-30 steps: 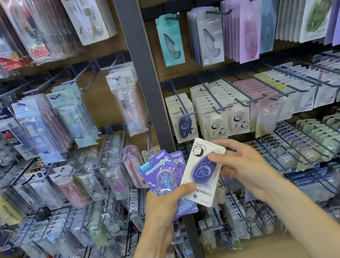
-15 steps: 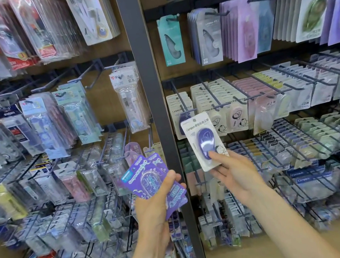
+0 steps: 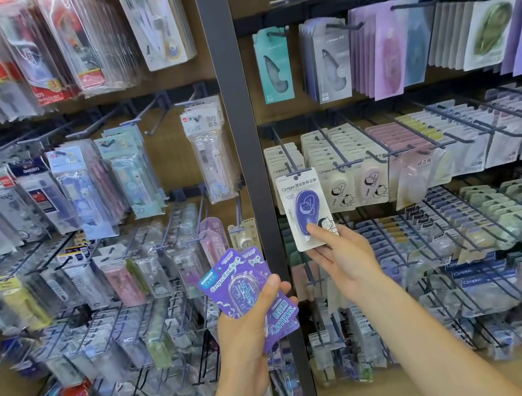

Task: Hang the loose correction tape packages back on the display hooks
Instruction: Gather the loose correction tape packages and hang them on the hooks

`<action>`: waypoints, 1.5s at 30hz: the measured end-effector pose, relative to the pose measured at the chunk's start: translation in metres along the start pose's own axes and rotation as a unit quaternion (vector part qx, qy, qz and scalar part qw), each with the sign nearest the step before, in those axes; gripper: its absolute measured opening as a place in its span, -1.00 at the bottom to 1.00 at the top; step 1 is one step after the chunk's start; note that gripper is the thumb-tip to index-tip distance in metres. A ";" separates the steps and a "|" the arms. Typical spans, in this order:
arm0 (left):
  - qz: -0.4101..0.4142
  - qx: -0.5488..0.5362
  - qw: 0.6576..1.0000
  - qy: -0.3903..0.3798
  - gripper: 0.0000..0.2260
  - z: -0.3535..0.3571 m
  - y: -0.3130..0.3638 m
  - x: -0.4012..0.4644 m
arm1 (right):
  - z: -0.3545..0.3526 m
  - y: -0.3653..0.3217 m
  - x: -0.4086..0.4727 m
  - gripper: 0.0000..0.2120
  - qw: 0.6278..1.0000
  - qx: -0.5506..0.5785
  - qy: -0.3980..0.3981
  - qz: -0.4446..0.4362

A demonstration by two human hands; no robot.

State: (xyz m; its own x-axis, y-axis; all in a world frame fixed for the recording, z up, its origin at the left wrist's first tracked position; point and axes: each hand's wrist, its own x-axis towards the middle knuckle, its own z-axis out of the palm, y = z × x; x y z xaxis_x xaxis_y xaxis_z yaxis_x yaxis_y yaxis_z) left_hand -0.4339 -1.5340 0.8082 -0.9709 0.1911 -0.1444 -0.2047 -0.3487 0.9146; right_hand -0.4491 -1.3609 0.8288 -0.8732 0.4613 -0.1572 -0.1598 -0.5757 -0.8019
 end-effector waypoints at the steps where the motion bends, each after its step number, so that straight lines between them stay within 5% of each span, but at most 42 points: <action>1: -0.002 0.001 1.000 0.002 -0.49 0.000 0.000 0.000 | 0.000 0.000 0.000 -0.72 1.000 -0.002 0.003 -0.005; 16: -0.010 0.016 1.000 -0.008 -0.54 -0.001 0.001 0.002 | 0.004 0.010 0.006 -0.69 0.996 -0.014 0.083 -0.044; 24: -0.010 -0.004 1.000 -0.014 -0.57 0.009 0.000 0.000 | 0.045 0.002 0.054 -0.83 0.990 0.038 0.131 0.027; 29: -0.031 -0.007 0.999 -0.020 -0.59 0.009 0.004 -0.004 | 0.041 0.003 0.076 -0.66 0.988 0.037 0.137 0.059; 31: -0.030 -0.003 0.999 -0.020 -0.64 0.008 0.004 -0.006 | 0.027 0.007 0.066 -0.51 0.989 -0.008 0.128 0.074; 39: -0.045 0.091 0.993 -0.058 -0.56 0.036 -0.032 -0.008 | -0.041 -0.022 -0.059 -0.65 0.959 -0.281 -0.023 0.037; 45: -0.040 0.185 0.963 -0.191 -0.54 0.088 -0.081 -0.033 | -0.118 -0.023 -0.090 -0.75 0.967 -0.241 0.078 0.032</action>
State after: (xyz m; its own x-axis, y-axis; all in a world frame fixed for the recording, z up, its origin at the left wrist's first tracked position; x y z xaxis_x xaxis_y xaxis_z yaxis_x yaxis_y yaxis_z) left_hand -0.3745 -1.4308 0.7718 -0.8234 0.5512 -0.1347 -0.1491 0.0189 0.9886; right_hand -0.3129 -1.3099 0.7933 -0.7880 0.5530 -0.2705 0.1587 -0.2420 -0.9572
